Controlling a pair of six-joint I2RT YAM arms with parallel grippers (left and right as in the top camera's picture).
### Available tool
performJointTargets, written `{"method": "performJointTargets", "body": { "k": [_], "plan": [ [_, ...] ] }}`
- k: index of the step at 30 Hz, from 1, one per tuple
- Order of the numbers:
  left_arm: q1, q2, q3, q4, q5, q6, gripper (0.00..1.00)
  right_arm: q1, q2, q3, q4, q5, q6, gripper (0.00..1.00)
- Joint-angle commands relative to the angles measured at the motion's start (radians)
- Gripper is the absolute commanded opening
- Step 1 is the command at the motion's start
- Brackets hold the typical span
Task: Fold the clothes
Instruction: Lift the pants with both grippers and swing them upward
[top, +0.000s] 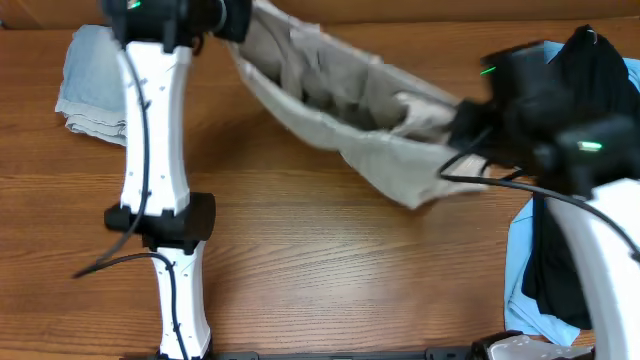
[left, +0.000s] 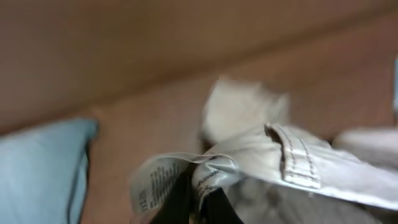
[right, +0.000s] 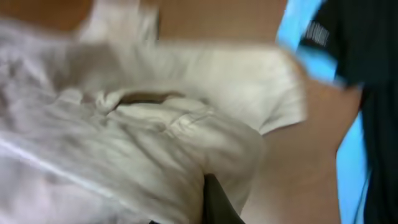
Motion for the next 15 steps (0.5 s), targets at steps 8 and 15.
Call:
{"method": "performJointTargets", "body": {
  "k": [8, 15],
  "plan": [
    [0.077, -0.256, 0.084, 0.132, -0.087, -0.124, 0.04, -0.176, -0.049, 0.386, 0.011, -0.014, -0.206, 0.04],
    [0.078, -0.461, 0.084, 0.143, -0.132, -0.101, 0.04, -0.176, -0.067, 0.526, -0.051, -0.033, -0.258, 0.04]
  ]
}}
